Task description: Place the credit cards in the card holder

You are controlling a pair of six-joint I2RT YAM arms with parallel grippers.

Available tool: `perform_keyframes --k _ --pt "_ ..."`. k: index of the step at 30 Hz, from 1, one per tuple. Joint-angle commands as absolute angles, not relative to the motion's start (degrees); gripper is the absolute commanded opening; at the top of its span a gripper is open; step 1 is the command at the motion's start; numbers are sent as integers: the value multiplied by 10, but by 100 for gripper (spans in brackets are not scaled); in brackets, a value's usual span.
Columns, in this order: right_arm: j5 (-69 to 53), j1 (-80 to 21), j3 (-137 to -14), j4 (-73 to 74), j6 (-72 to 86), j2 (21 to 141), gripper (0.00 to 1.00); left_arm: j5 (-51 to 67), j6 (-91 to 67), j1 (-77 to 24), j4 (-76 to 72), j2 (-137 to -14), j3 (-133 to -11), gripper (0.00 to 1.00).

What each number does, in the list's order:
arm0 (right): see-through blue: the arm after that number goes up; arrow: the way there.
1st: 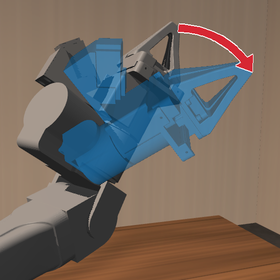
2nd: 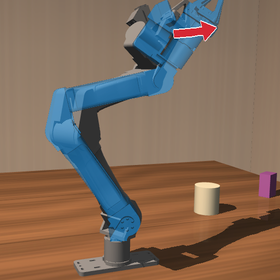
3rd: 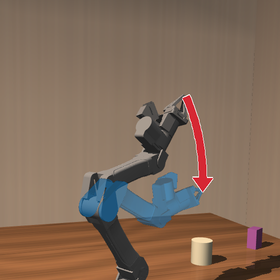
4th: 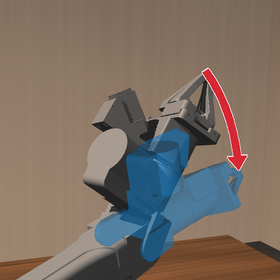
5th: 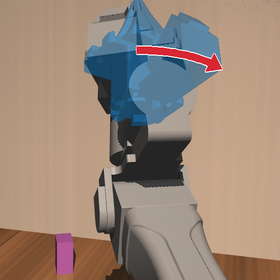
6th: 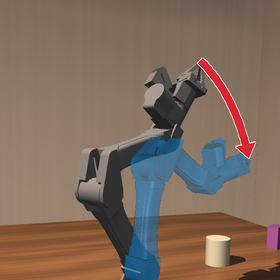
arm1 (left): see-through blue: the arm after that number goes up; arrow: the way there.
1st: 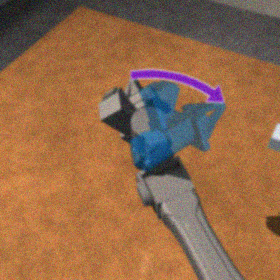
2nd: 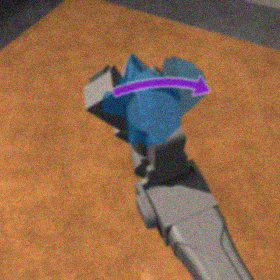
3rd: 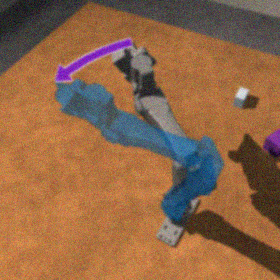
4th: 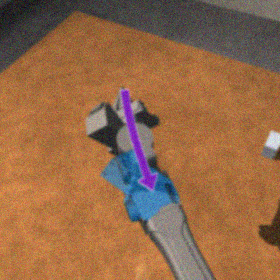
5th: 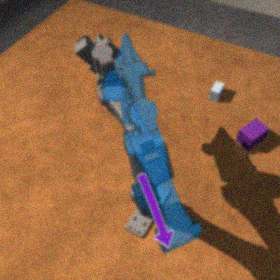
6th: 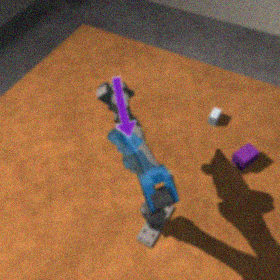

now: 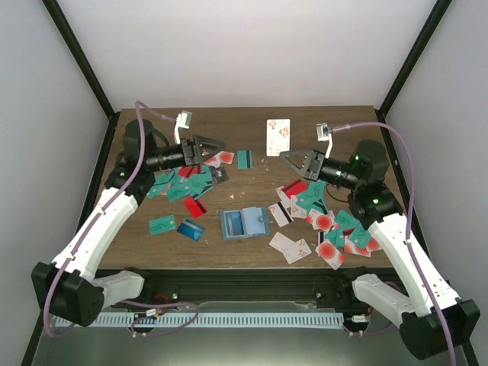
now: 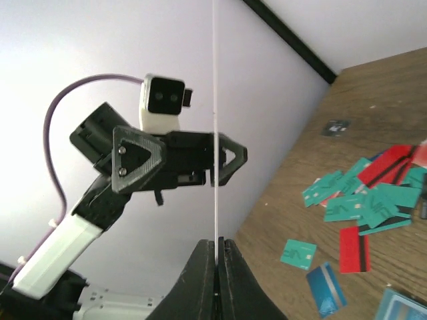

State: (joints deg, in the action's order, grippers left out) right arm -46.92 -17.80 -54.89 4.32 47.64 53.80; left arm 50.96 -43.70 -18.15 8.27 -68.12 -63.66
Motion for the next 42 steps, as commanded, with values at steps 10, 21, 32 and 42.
perform_keyframes --k 10,21,32,42 --pt "-644 -179 -519 -147 606 561 1 589 -542 -232 -155 -679 -630 79" --pt "-652 -199 -510 -165 621 558 1 566 -553 -286 -180 -711 -631 65" --pt "-659 -202 -508 -164 615 562 1 550 -572 -316 -211 -741 -640 51" --pt "-662 -203 -508 -150 598 570 1 549 -572 -328 -214 -776 -660 33"
